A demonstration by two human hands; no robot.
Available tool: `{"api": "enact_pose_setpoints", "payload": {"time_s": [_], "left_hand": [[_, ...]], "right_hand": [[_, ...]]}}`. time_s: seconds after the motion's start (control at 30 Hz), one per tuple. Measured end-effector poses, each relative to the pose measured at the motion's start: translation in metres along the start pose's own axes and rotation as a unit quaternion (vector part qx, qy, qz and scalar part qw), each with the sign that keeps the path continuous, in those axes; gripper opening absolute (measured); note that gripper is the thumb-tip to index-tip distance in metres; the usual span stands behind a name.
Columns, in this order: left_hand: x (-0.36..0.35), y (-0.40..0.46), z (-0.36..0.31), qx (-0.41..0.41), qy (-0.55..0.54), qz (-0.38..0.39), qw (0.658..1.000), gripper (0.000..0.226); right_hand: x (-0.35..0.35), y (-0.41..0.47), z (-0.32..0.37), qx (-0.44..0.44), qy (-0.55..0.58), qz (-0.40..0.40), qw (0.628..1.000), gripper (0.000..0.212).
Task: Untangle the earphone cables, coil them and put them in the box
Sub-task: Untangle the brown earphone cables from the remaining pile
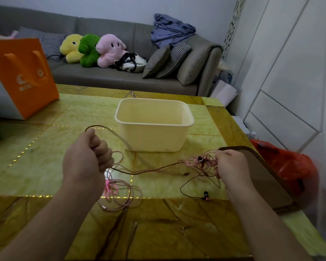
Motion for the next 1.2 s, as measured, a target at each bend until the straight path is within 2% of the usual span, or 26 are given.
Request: {"api": "enact_pose_setpoints", "payload": {"time_s": [0.2,0.4,0.43,0.5,0.53,0.57,0.6,0.67,0.73,0.8,0.87,0.93,1.0,1.1,1.2], "left_hand": [[0.016,0.018,-0.002,0.036,0.010,-0.050,0.998,0.046],[0.015,0.022,0.010,0.019,0.146,-0.047,0.988,0.024],[0.013,0.019,0.011,0.011,0.153,-0.043,0.987,0.024],[0.010,0.014,0.009,0.003,0.149,-0.019,0.989,0.027],[0.006,0.010,0.007,0.003,0.135,0.000,0.991,0.028],[0.002,0.006,0.004,0.007,0.112,0.023,0.993,0.028],[-0.003,0.000,0.001,0.013,0.078,0.055,0.995,0.027],[-0.013,-0.010,-0.004,0.031,-0.008,0.131,0.991,0.023],[-0.018,-0.019,-0.008,0.056,-0.066,0.183,0.979,0.020],[-0.015,-0.020,-0.011,0.094,-0.094,0.222,0.966,0.020],[-0.011,-0.017,-0.014,0.137,-0.132,0.274,0.943,0.021],[-0.005,-0.010,-0.017,0.128,-0.129,0.264,0.947,0.022],[0.002,-0.002,-0.022,0.087,-0.082,0.194,0.974,0.021],[0.011,0.007,-0.025,0.044,-0.009,0.080,0.996,0.022],[0.020,0.016,-0.026,0.004,0.098,-0.020,0.995,0.028]], "right_hand": [[0.004,-0.006,0.006,0.025,-0.014,-0.011,1.000,0.022],[0.004,-0.013,0.011,0.133,-0.135,-0.006,0.982,0.016],[0.004,-0.015,0.011,0.140,-0.170,-0.008,0.975,0.022],[0.001,-0.021,0.014,0.210,-0.302,-0.031,0.929,0.041],[-0.003,-0.026,0.016,0.263,-0.337,-0.048,0.902,0.046],[-0.007,-0.035,0.022,0.321,-0.323,-0.050,0.889,0.046],[-0.014,-0.043,0.025,0.366,-0.279,-0.012,0.888,0.046],[-0.030,-0.065,0.026,0.410,-0.198,0.139,0.880,0.052],[-0.048,-0.088,0.020,0.423,-0.206,0.276,0.838,0.062],[-0.061,-0.097,0.009,0.439,-0.271,0.320,0.794,0.064],[-0.068,-0.095,0.003,0.458,-0.325,0.291,0.774,0.046],[-0.067,-0.085,0.004,0.463,-0.353,0.212,0.785,0.020],[-0.058,-0.070,0.007,0.415,-0.329,0.135,0.838,0.020],[-0.036,-0.043,0.012,0.333,-0.248,0.042,0.909,0.021],[-0.012,-0.025,0.016,0.282,-0.163,-0.025,0.945,0.020]]}}
Point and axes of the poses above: each hand's wrist, its own y-axis towards the middle knuckle, its own x-axis out of the back of the hand, z = x × y, the point moved 3 cm from there along y, towards the middle knuckle, and after that the axes turned 12 degrees about -z, right-handed, at the moved point
